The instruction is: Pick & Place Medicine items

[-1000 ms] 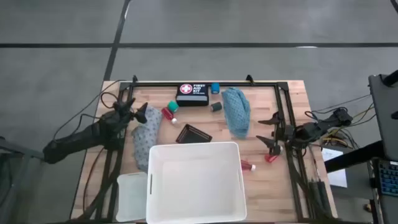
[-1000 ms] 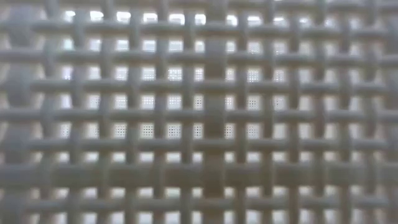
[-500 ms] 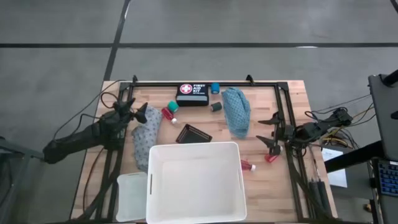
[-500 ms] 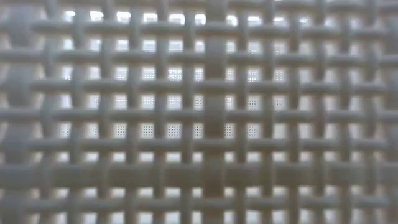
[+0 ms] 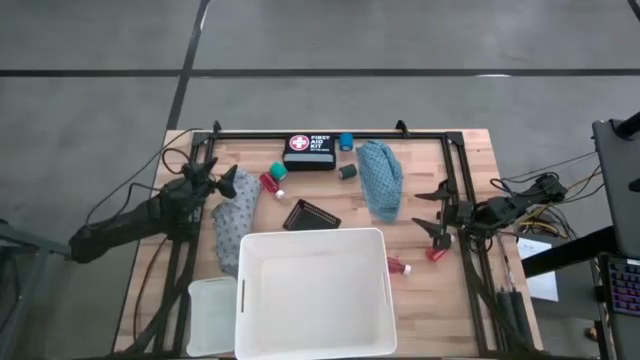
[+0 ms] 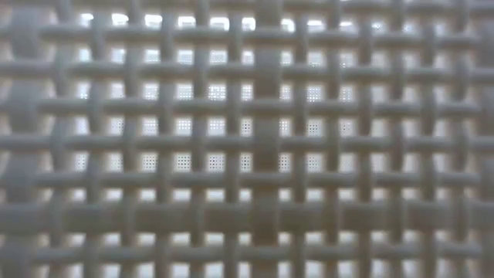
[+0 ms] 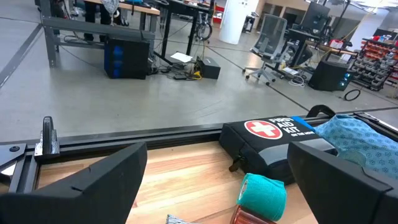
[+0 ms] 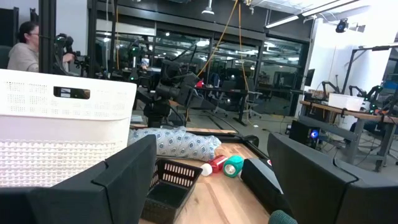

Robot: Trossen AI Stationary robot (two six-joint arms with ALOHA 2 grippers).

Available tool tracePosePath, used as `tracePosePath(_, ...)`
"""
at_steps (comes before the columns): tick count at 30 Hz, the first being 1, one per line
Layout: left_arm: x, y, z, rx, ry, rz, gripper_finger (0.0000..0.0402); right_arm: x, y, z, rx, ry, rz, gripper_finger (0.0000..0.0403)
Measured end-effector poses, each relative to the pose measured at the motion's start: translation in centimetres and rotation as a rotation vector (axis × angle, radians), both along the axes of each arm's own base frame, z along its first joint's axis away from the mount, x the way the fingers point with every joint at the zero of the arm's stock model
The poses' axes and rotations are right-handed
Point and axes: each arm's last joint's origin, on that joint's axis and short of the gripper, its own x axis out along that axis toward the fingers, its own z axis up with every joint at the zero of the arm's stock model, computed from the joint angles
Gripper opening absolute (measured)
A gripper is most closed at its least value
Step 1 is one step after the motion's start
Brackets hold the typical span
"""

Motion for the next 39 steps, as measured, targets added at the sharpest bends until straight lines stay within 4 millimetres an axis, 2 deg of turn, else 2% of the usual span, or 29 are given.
tracePosePath(20, 0.0, 0.0, 0.0, 0.000, 0.000, 0.000, 0.0393, 0.0, 0.0, 0.0, -0.003, 0.001, 0.000, 0.0302)
tracePosePath(24, 0.0, 0.0, 0.0, 0.000, 0.001, 0.000, 0.0393, 0.0, 0.0, 0.0, 0.071, -0.012, 0.013, 0.0302)
tracePosePath(30, 0.0, 0.0, 0.0, 0.000, 0.000, 0.000, 0.0393, -0.1, -0.1, 0.5, 0.227, -0.086, 0.042, 0.0302)
tracePosePath(39, 0.0, 0.0, 0.0, 0.000, 0.000, 0.000, 0.0393, -1.3, -0.6, 3.3, 0.171, -0.354, 0.000, 0.0302)
